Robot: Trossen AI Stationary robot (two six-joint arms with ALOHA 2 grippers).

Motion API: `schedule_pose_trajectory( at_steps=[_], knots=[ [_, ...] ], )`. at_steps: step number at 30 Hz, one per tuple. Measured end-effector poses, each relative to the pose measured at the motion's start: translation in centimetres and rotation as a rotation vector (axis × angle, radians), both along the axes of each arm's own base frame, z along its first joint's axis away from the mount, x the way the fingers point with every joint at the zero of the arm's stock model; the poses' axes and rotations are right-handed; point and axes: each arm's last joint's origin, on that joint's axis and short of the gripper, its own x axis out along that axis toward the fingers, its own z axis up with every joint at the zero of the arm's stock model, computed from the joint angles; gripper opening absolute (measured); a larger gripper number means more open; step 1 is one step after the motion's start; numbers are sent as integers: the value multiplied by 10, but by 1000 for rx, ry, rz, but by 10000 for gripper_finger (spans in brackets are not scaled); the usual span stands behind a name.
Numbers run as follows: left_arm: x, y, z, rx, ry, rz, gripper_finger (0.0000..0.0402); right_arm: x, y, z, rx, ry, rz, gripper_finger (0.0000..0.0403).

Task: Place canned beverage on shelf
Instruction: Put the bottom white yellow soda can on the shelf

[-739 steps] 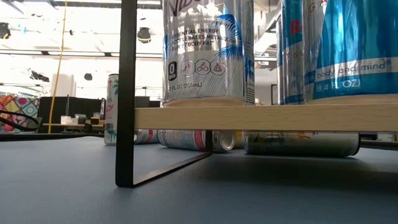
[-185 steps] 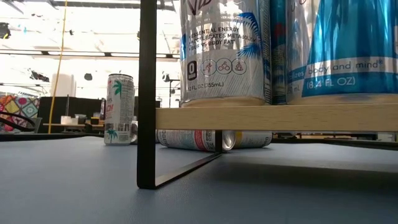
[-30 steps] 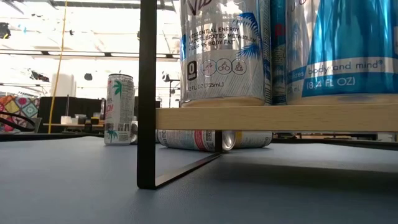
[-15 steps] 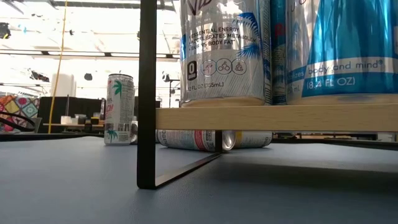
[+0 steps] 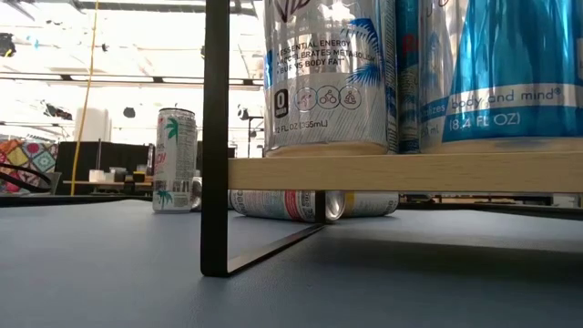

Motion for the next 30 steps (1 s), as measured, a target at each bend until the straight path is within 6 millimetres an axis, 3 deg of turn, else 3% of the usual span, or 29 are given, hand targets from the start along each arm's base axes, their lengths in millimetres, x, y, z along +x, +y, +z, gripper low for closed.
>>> schedule_pose_trajectory(
  at_steps=[4,9,14,19,30],
  knots=[
    [1,0,-4,8,15,3,309,-31,10,-3,46,76,-16,276],
    [1,0,-3,-2,7,7,309,-71,3,-17,183,299,-186,276],
    [1,0,-3,-2,5,8,309,-96,0,-26,267,508,-326,276],
    [1,0,-3,23,6,-2,309,-105,2,-29,365,685,-372,276],
    [1,0,-3,33,7,-6,309,-105,3,-30,458,785,-394,276]
  ],
)
